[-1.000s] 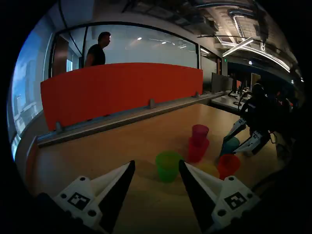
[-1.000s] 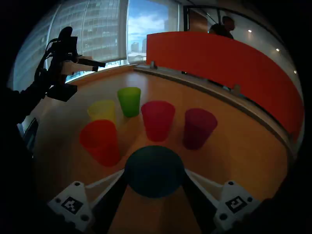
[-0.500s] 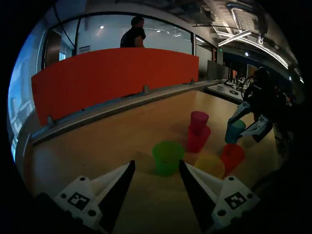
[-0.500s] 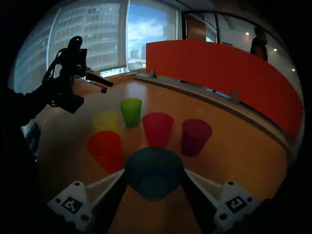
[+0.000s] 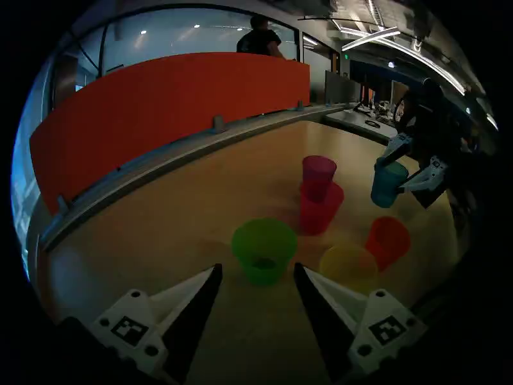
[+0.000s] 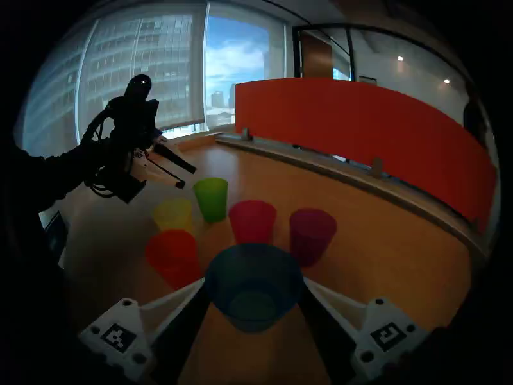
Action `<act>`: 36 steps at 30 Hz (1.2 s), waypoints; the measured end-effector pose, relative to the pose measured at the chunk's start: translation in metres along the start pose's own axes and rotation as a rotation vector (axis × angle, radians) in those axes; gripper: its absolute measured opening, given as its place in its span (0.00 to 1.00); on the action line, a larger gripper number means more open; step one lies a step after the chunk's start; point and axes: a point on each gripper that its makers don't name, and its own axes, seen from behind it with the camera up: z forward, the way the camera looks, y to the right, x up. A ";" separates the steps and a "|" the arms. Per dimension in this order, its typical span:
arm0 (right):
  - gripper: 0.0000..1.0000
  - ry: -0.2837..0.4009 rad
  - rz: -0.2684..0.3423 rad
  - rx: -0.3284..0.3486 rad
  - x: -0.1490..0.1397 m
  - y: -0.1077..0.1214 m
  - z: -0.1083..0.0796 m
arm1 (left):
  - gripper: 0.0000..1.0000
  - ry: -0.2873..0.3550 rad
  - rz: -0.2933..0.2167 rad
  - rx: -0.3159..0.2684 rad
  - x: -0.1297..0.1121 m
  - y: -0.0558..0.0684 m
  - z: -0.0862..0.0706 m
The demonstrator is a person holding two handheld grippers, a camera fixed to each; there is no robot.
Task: Pour water
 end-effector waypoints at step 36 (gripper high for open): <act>0.91 -0.018 0.017 -0.002 -0.014 0.012 0.001 | 0.82 -0.090 0.017 -0.080 -0.007 0.009 0.064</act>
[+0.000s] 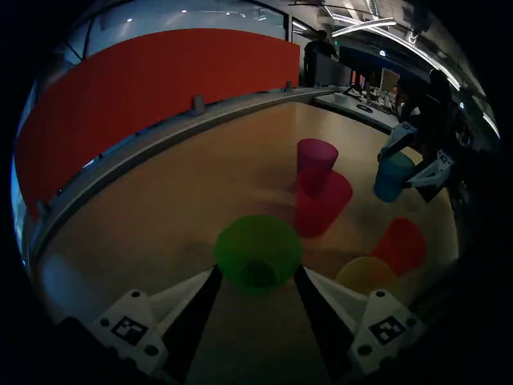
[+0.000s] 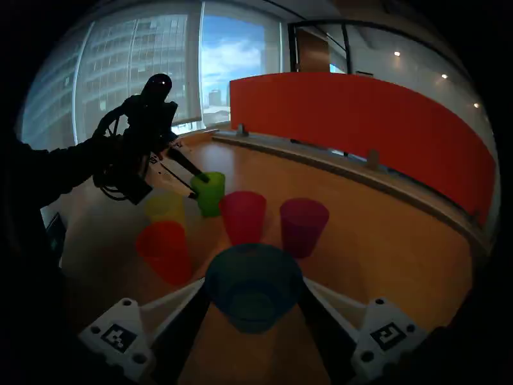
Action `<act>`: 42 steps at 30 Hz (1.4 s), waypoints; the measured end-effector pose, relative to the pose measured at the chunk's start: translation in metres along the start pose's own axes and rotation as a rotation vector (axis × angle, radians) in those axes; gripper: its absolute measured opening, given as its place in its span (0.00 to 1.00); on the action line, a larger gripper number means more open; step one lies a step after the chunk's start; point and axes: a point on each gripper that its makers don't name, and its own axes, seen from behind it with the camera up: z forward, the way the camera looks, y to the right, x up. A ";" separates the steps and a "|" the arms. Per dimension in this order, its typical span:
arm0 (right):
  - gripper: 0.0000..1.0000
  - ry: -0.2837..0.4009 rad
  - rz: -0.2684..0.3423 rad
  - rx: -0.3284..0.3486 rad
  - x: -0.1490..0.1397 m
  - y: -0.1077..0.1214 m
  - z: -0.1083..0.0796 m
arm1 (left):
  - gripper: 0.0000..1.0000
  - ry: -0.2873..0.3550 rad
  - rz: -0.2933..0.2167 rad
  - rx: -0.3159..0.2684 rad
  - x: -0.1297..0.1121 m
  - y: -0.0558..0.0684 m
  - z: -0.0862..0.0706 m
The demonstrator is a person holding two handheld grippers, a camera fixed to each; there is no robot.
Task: Pour water
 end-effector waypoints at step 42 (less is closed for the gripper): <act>0.91 -0.015 -0.003 0.001 -0.004 0.001 0.002 | 0.79 0.019 0.000 -0.013 0.015 -0.007 0.011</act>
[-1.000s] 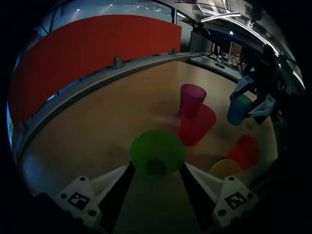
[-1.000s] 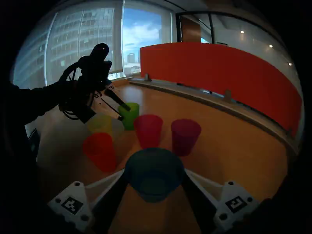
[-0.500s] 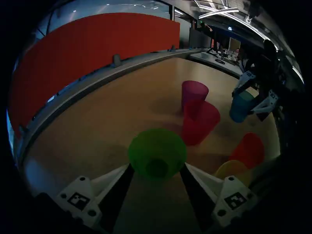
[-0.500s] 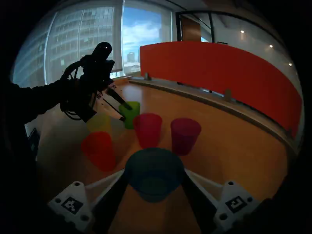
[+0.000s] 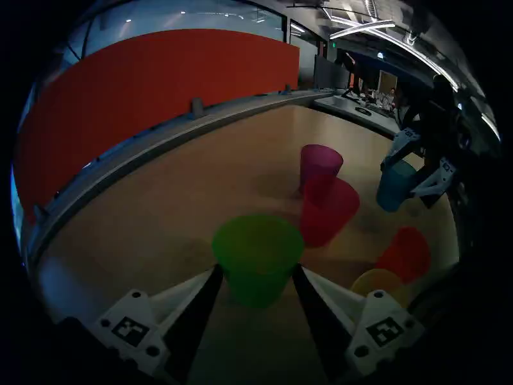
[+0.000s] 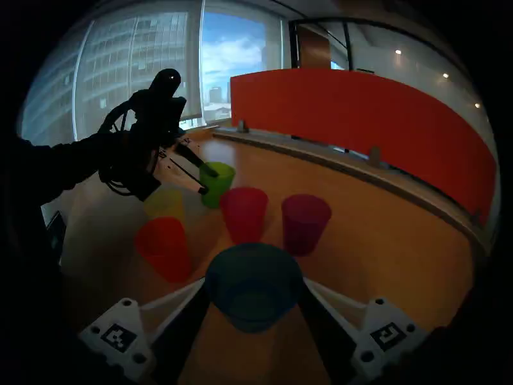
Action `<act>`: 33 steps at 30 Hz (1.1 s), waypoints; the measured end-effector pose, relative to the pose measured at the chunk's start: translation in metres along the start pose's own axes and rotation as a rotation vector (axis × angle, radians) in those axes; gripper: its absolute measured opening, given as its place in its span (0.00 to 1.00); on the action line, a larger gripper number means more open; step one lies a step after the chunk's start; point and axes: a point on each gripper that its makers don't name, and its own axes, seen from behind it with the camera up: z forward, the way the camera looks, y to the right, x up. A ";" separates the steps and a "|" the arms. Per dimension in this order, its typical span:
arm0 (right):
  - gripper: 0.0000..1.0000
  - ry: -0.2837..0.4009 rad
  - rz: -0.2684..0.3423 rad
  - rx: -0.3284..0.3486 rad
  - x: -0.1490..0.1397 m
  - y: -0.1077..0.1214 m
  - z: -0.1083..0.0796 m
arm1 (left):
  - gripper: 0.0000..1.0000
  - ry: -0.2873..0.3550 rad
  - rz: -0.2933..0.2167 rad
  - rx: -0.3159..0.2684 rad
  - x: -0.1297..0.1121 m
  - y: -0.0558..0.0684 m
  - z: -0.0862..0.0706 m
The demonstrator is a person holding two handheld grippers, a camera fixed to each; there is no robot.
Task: Pour water
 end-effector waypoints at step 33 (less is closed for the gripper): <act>0.91 0.102 -0.044 -0.004 0.053 -0.028 -0.019 | 0.79 0.421 -0.097 0.095 0.070 0.024 -0.119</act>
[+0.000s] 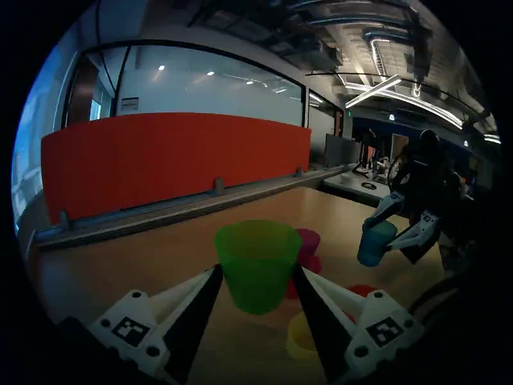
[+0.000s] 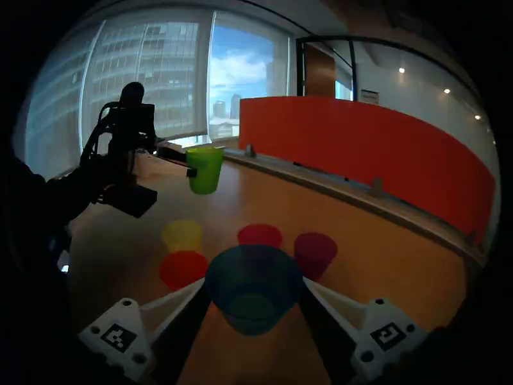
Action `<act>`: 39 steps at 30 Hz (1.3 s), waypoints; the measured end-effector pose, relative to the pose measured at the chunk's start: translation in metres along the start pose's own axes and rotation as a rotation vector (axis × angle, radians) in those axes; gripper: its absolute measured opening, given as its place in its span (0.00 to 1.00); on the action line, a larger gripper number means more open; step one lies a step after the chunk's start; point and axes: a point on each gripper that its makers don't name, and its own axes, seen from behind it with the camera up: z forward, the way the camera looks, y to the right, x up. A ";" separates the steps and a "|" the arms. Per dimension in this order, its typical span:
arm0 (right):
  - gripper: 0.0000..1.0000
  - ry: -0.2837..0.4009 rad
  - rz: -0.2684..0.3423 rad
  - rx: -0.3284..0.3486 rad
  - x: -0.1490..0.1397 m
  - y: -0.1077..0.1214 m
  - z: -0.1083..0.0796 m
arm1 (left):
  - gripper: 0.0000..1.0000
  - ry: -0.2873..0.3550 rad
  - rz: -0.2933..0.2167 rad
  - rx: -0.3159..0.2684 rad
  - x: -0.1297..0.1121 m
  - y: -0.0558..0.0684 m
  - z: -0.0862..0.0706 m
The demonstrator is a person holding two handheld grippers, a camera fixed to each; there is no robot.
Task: Pour water
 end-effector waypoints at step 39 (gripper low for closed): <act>0.91 0.162 -0.023 -0.007 0.044 -0.014 -0.011 | 0.79 0.156 0.044 -0.003 0.025 0.048 -0.038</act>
